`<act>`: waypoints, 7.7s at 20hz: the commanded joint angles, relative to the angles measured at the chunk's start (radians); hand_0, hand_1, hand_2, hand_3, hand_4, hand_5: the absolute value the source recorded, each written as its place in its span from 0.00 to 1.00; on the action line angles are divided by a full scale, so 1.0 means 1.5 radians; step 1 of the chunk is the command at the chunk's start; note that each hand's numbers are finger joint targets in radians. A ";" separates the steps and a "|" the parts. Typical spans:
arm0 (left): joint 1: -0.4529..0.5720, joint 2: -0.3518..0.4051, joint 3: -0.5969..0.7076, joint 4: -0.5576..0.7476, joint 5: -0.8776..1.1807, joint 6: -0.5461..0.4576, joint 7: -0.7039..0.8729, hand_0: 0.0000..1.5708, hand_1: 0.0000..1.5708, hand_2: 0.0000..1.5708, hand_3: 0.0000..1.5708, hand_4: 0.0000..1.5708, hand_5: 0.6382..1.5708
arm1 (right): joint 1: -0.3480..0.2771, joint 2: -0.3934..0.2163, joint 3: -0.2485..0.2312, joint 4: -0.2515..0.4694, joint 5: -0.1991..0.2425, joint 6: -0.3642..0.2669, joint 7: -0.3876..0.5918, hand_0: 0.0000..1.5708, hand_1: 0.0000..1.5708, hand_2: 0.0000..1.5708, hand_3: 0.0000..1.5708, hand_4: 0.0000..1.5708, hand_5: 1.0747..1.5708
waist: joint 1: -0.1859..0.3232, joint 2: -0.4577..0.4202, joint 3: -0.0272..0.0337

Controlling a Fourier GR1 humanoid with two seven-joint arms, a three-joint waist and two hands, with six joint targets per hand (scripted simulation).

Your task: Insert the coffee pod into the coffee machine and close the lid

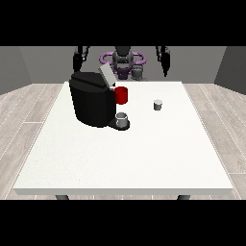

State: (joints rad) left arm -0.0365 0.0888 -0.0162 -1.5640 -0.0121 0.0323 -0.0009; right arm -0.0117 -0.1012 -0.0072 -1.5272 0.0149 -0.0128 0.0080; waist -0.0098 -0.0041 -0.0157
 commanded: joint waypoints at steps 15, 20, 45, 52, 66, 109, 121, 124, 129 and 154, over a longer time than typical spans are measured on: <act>-0.171 0.290 0.046 0.201 -0.150 -0.159 -0.042 0.00 0.00 0.00 0.00 0.00 1.00 | -0.060 0.027 0.058 -0.056 0.118 -0.081 -0.017 0.00 0.00 0.00 0.00 0.00 1.00 | -0.122 0.111 0.0101; -0.222 0.310 0.051 0.306 -0.184 -0.176 -0.076 0.00 0.00 0.00 0.00 0.00 1.00 | -0.085 0.043 0.060 -0.061 0.119 -0.090 -0.028 0.00 0.00 0.00 0.00 0.00 1.00 | -0.123 0.149 0.0102; -0.361 0.237 -0.088 0.489 -0.487 -0.042 -0.092 0.53 0.53 0.64 0.55 0.22 1.00 | -0.186 0.030 0.007 0.118 0.088 -0.069 -0.003 0.00 0.00 0.00 0.00 0.00 1.00 | -0.087 0.164 0.0107; -0.385 0.252 -0.095 0.568 -0.538 -0.061 -0.128 0.46 0.46 0.61 0.54 0.25 1.00 | -0.160 0.067 0.058 0.116 0.087 -0.099 -0.021 0.00 0.00 0.00 0.00 0.00 1.00 | -0.096 0.156 0.0104; -0.458 0.188 -0.025 0.582 -0.485 -0.106 -0.172 0.92 0.92 0.91 0.86 0.33 1.00 | -0.166 0.022 0.006 0.184 0.112 -0.109 0.010 0.00 0.00 0.00 0.00 0.00 1.00 | -0.081 0.101 0.0104; -0.801 0.232 0.083 0.593 -0.469 -0.300 -0.029 0.77 0.77 0.81 0.79 0.30 1.00 | -0.290 0.041 -0.002 0.141 0.115 -0.115 0.003 0.00 0.00 0.00 0.00 0.00 1.00 | -0.200 0.195 0.0108; -0.830 0.233 0.084 0.608 -0.475 -0.315 -0.040 0.76 0.76 0.79 0.77 0.28 1.00 | -0.306 0.037 -0.018 0.169 0.122 -0.134 -0.007 0.00 0.00 0.00 0.00 0.10 1.00 | -0.183 0.227 0.0107; -0.823 0.204 0.085 0.607 -0.473 -0.307 -0.006 0.76 0.76 0.79 0.76 0.27 1.00 | -0.258 0.055 -0.005 0.177 0.127 -0.140 -0.024 0.00 0.00 0.00 0.00 0.10 1.00 | -0.193 0.183 0.0109; -0.816 0.240 0.083 0.600 -0.485 -0.294 -0.064 0.77 0.77 0.80 0.76 0.26 1.00 | -0.303 -0.002 -0.055 0.179 0.089 -0.100 -0.022 0.00 0.00 0.00 0.00 0.07 1.00 | -0.186 0.224 0.0106; -0.814 0.282 0.067 0.639 -0.549 -0.218 -0.126 0.70 0.70 0.72 0.63 0.00 1.00 | -0.319 0.017 -0.025 0.132 0.110 -0.119 0.020 0.00 0.00 0.00 0.00 0.00 1.00 | -0.215 0.250 0.0104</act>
State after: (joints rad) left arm -1.2646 0.5020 0.0772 -0.6331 -0.8230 -0.3252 -0.1816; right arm -0.4735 -0.0849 -0.0585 -1.3036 0.1660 -0.1776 0.0163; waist -0.3223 0.3468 0.0020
